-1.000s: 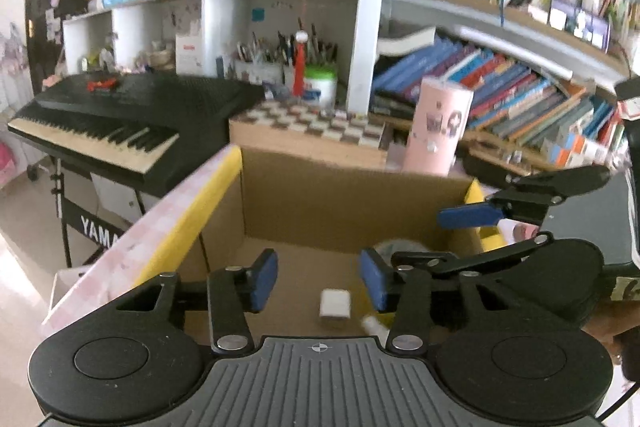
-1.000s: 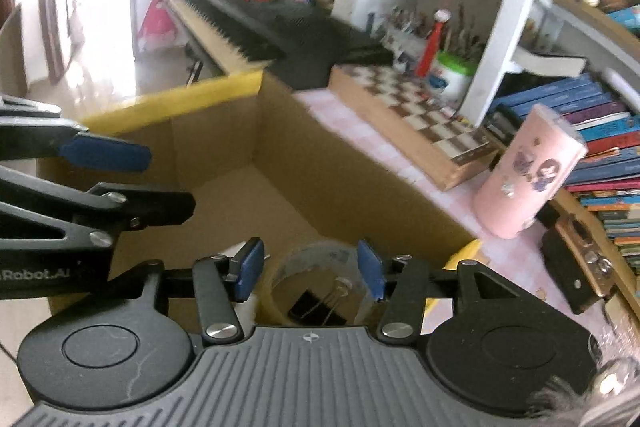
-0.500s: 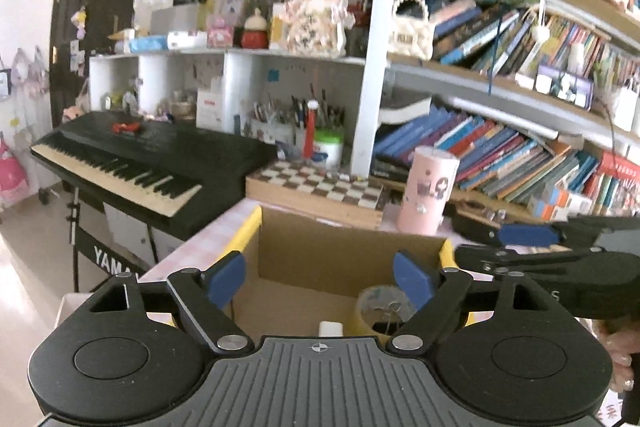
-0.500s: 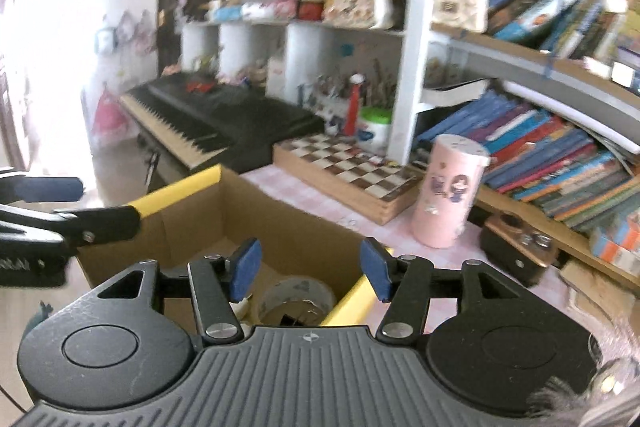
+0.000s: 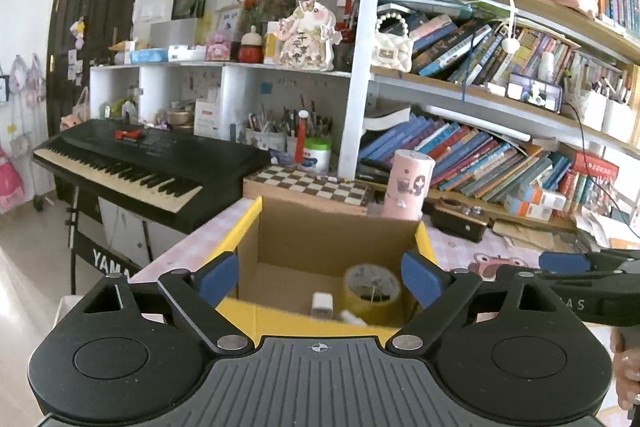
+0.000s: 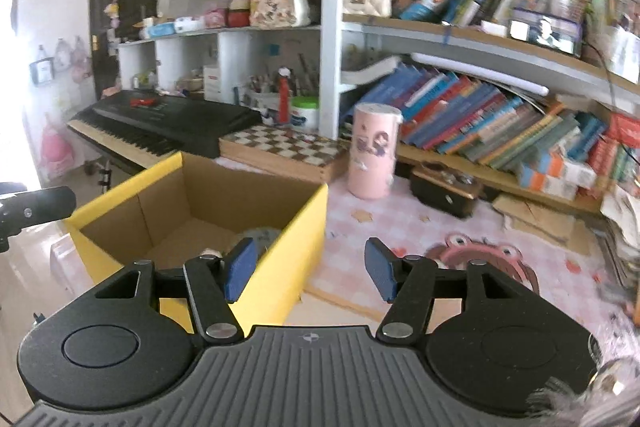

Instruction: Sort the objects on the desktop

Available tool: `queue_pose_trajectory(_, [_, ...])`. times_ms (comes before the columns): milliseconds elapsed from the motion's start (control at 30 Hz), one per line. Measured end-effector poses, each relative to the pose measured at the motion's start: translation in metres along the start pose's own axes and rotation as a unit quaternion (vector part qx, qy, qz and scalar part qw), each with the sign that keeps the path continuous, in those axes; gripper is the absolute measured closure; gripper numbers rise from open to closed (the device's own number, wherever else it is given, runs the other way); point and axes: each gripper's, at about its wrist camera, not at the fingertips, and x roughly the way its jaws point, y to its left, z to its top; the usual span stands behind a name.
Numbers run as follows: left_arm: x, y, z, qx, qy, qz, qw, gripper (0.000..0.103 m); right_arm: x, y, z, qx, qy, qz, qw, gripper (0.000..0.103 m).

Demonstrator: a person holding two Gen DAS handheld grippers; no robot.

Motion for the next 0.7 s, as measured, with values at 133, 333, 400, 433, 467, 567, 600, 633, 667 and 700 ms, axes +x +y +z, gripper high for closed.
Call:
queue_pose_trajectory(133, [-0.015, 0.004, -0.01, 0.0, 0.003, -0.006, 1.0, 0.01, -0.013, 0.011, -0.017, 0.001, 0.017, -0.005, 1.0, 0.044])
queue_pose_trajectory(333, [-0.039, 0.011, -0.027, -0.002, 0.017, -0.009, 0.9998, 0.01, -0.035, 0.034, -0.038, -0.002, 0.032, -0.003, 0.999, 0.044])
queue_pose_trajectory(400, [-0.049, 0.014, -0.034, 0.0, 0.024, -0.009, 0.9997, 0.01, -0.043, 0.04, -0.044, 0.004, 0.035, -0.005, 0.999, 0.044])
queue_pose_trajectory(433, [-0.054, 0.014, -0.037, 0.001, 0.027, -0.009, 0.9996, 0.01, -0.046, 0.042, -0.047, 0.006, 0.037, -0.006, 0.999, 0.044])
queue_pose_trajectory(467, [-0.059, 0.015, -0.04, 0.002, 0.028, -0.009, 0.9995, 0.01, -0.05, 0.045, -0.051, 0.008, 0.04, -0.007, 0.999, 0.044])
queue_pose_trajectory(567, [-0.071, 0.015, -0.049, 0.015, 0.035, -0.006, 0.9993, 0.01, -0.059, 0.052, -0.061, 0.012, 0.051, -0.007, 0.999, 0.044])
queue_pose_trajectory(600, [-0.075, 0.015, -0.053, 0.021, 0.038, -0.002, 0.9991, 0.01, -0.062, 0.056, -0.065, 0.011, 0.055, -0.005, 0.998, 0.044])
queue_pose_trajectory(633, [-0.078, 0.015, -0.058, 0.026, 0.042, 0.003, 0.9988, 0.01, -0.065, 0.06, -0.069, 0.007, 0.059, -0.002, 0.998, 0.044])
queue_pose_trajectory(667, [-0.081, 0.015, -0.061, 0.03, 0.048, 0.007, 0.9984, 0.01, -0.067, 0.063, -0.072, 0.003, 0.064, 0.001, 0.998, 0.044])
queue_pose_trajectory(700, [-0.083, 0.014, -0.065, 0.032, 0.054, 0.008, 0.998, 0.01, -0.071, 0.068, -0.076, 0.0, 0.07, 0.006, 0.998, 0.044])
